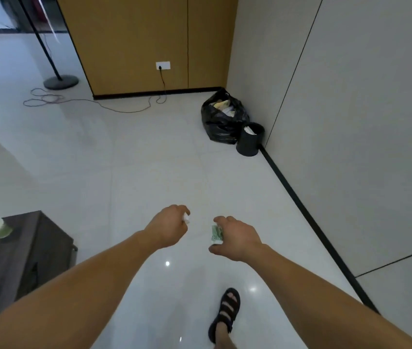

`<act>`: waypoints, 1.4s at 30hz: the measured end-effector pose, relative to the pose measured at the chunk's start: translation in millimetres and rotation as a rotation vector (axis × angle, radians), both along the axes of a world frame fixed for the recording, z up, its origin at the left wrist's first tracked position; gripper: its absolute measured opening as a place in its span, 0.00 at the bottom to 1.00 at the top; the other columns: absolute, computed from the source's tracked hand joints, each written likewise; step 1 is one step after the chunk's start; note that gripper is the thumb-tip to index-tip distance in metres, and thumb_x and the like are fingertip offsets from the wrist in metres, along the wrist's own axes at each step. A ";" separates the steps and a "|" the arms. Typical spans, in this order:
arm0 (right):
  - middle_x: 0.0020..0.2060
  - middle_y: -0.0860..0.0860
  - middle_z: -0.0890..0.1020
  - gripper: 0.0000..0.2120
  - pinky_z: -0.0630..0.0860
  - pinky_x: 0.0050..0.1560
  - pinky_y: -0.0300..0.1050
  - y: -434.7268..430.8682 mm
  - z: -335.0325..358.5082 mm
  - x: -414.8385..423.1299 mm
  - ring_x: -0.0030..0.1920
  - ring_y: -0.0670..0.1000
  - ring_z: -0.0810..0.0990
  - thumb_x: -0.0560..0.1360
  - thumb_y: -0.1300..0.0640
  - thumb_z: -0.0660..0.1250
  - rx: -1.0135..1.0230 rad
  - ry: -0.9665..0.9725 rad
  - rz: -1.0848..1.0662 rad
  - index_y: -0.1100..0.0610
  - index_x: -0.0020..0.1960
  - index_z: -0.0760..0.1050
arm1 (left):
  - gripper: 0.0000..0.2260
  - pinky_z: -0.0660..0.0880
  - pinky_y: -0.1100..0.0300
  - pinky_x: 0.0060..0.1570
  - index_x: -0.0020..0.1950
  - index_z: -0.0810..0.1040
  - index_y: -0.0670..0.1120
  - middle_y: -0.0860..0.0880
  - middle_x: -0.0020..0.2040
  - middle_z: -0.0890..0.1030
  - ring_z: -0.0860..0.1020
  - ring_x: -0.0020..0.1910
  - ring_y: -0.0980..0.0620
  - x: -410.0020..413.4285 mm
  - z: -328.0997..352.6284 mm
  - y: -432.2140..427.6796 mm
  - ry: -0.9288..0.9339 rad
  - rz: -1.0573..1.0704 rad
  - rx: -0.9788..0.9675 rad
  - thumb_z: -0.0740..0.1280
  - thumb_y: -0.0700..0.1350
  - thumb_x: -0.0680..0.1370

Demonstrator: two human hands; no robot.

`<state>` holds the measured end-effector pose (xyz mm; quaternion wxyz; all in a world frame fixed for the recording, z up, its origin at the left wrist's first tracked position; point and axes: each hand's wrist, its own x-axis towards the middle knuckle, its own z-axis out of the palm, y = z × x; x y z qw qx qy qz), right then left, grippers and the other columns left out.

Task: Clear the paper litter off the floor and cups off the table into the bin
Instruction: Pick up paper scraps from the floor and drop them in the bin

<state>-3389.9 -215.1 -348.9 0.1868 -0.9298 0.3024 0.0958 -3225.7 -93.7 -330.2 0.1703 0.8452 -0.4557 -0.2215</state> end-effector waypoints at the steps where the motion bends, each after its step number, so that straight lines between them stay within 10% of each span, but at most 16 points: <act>1: 0.62 0.50 0.74 0.38 0.72 0.52 0.46 -24.2 -1.2 8.5 0.59 0.54 0.76 0.70 0.39 0.69 -0.001 -0.006 0.001 0.48 0.74 0.60 | 0.15 0.70 0.61 0.52 0.64 0.74 0.45 0.47 0.60 0.77 0.76 0.56 0.48 7.2 0.1 -23.6 0.003 0.006 -0.001 0.61 0.43 0.78; 42: 0.64 0.51 0.72 0.34 0.73 0.56 0.47 -825.9 -8.6 324.8 0.61 0.55 0.74 0.70 0.40 0.70 0.065 0.010 -0.224 0.48 0.71 0.62 | 0.13 0.70 0.64 0.46 0.63 0.74 0.47 0.47 0.59 0.77 0.76 0.51 0.50 335.5 -11.2 -844.3 0.136 -0.102 0.091 0.63 0.42 0.78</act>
